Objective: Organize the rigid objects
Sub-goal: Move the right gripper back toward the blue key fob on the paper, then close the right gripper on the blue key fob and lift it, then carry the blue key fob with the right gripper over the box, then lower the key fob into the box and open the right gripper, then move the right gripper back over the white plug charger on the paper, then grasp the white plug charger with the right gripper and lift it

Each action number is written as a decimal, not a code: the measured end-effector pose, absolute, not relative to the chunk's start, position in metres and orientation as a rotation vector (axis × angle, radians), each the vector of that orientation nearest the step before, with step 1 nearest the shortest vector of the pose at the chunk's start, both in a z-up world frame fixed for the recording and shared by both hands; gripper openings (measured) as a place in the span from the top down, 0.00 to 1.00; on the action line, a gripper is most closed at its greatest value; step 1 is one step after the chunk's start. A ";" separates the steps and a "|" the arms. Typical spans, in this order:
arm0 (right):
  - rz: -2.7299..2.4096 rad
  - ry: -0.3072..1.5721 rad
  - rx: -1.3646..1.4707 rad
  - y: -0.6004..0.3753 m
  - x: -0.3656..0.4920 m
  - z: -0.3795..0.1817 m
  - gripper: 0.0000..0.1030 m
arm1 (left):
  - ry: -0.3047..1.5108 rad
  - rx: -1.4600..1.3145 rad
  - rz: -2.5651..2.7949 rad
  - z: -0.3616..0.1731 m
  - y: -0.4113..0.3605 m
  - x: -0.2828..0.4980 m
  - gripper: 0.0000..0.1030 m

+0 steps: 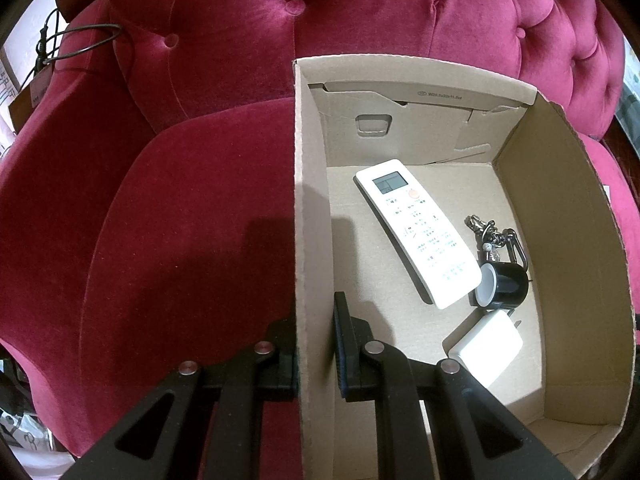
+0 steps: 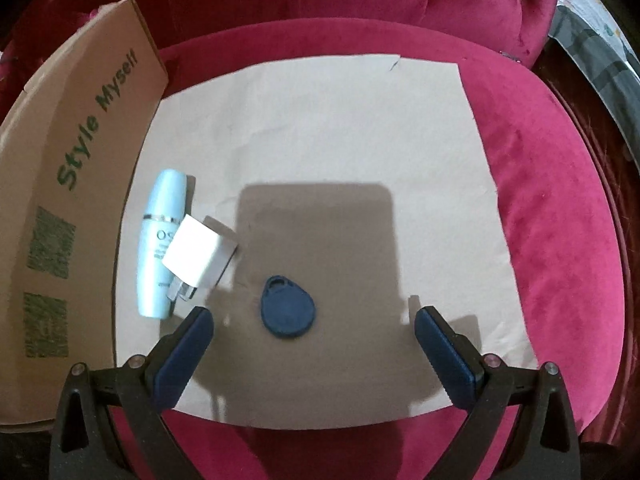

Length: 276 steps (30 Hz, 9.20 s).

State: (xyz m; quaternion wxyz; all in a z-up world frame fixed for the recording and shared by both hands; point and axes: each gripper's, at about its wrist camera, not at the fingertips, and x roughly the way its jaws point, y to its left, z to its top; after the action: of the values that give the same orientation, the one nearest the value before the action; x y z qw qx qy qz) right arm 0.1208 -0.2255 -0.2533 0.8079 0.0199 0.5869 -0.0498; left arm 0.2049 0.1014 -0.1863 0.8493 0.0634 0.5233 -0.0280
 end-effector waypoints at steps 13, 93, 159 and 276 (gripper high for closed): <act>-0.088 1.273 0.081 -0.237 0.130 -0.261 0.09 | 1.103 0.132 -0.058 -0.187 0.101 0.205 0.87; 0.115 1.019 -0.004 -0.103 0.191 -0.088 0.73 | 1.104 0.122 -0.051 -0.185 0.100 0.205 0.87; 0.253 1.148 -0.055 -0.006 0.200 -0.149 0.59 | 1.104 0.118 -0.057 -0.183 0.100 0.204 0.86; 0.021 1.214 0.027 -0.163 0.155 -0.196 0.70 | 1.099 0.134 -0.050 -0.185 0.100 0.204 0.87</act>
State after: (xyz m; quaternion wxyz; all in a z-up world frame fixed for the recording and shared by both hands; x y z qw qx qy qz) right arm 0.1550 -0.1630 -0.1959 0.8214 0.0125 0.5702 0.0097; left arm 0.2040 0.1003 -0.1847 0.8503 0.0638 0.5218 -0.0238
